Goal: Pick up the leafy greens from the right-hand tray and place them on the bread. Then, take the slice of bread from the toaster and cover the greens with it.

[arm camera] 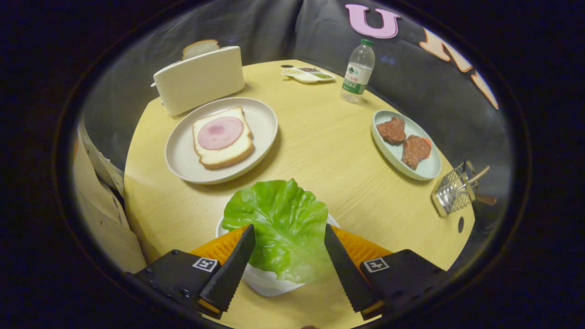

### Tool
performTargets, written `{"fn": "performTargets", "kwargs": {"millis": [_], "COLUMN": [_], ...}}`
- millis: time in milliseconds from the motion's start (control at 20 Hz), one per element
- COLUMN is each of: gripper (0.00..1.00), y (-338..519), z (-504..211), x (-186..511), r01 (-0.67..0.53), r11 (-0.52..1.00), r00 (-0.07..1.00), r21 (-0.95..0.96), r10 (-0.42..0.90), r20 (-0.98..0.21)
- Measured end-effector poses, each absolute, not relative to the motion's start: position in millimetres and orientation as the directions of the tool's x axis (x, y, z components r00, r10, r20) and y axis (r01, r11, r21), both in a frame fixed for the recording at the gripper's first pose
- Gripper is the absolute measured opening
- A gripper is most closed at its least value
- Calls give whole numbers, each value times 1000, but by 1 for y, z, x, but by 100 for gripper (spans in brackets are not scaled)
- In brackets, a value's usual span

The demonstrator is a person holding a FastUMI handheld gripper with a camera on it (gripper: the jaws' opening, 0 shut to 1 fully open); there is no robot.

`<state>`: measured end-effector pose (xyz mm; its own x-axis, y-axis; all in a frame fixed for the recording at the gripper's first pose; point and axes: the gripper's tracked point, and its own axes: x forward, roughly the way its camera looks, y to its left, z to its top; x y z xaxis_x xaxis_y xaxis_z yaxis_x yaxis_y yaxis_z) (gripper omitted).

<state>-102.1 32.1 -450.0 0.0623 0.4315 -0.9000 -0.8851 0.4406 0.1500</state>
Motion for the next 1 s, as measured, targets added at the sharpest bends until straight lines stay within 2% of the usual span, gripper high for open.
{"fn": "performTargets", "kwargs": {"millis": [400, 700, 750, 850, 950, 1000], "gripper": [97, 45, 45, 18, 5, 4], "y": [31, 34, 36, 37, 40, 39], "z": [-462, -460, -460, -458, -461, -458], "x": [-110, -112, -115, -114, -115, -116], "r01": [-854, -856, -855, -860, -866, -873], "r11": [472, 477, 476, 474, 467, 457], "r00": [4, 23, 20, 40, 50, 53], "r21": [218, 199, 206, 190, 179, 171], "r10": [425, 420, 427, 434, 438, 437], "r20": [-905, -907, -904, -900, -897, -898]}}
